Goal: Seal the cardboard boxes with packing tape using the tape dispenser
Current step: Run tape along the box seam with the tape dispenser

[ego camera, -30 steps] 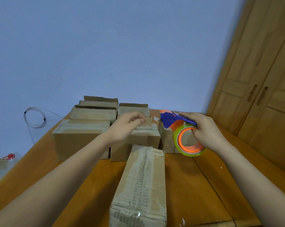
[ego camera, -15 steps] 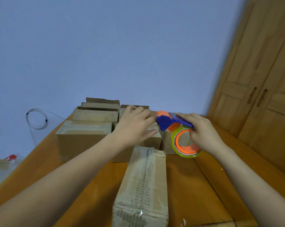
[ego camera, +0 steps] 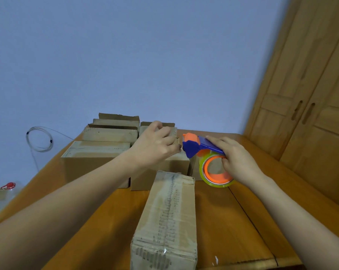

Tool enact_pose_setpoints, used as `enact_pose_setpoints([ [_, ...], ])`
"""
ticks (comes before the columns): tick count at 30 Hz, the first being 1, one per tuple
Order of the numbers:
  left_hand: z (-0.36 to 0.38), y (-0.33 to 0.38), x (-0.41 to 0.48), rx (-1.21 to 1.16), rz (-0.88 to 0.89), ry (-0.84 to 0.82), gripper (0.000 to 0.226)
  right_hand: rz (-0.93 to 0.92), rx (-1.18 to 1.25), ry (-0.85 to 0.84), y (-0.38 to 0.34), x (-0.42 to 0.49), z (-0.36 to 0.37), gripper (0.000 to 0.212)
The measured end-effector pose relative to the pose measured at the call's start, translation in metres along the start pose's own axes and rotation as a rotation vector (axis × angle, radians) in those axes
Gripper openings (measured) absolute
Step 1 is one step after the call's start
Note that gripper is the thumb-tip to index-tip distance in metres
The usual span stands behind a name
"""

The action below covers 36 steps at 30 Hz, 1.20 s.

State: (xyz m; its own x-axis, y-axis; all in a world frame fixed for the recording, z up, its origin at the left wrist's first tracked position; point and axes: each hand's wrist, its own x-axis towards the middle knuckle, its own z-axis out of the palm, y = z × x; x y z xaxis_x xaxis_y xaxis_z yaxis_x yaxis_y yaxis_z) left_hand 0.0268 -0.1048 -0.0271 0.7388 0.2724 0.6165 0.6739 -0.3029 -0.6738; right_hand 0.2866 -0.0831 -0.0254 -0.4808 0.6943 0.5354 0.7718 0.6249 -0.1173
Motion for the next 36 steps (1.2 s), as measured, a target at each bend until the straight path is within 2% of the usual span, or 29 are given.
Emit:
enact_pose_setpoints([
  [5,0.011,-0.012,-0.029,0.024,0.005,0.001,0.002,-0.007,-0.056,0.013,0.022,-0.021,0.008,0.067],
  [11,0.023,-0.015,-0.073,-0.008,0.004,0.010,0.026,0.002,-0.188,0.008,0.047,-0.053,0.009,0.075],
  [23,0.034,-0.003,-0.083,0.022,0.040,-0.007,0.024,-0.077,-0.355,0.065,0.054,-0.062,0.017,0.084],
  [30,0.037,-0.002,-0.084,0.031,0.024,0.055,0.022,-0.095,-0.355,0.092,0.058,-0.057,0.031,0.080],
  [36,0.045,0.003,-0.090,0.039,0.034,0.045,0.029,-0.109,-0.356,0.105,0.062,-0.060,0.038,0.080],
])
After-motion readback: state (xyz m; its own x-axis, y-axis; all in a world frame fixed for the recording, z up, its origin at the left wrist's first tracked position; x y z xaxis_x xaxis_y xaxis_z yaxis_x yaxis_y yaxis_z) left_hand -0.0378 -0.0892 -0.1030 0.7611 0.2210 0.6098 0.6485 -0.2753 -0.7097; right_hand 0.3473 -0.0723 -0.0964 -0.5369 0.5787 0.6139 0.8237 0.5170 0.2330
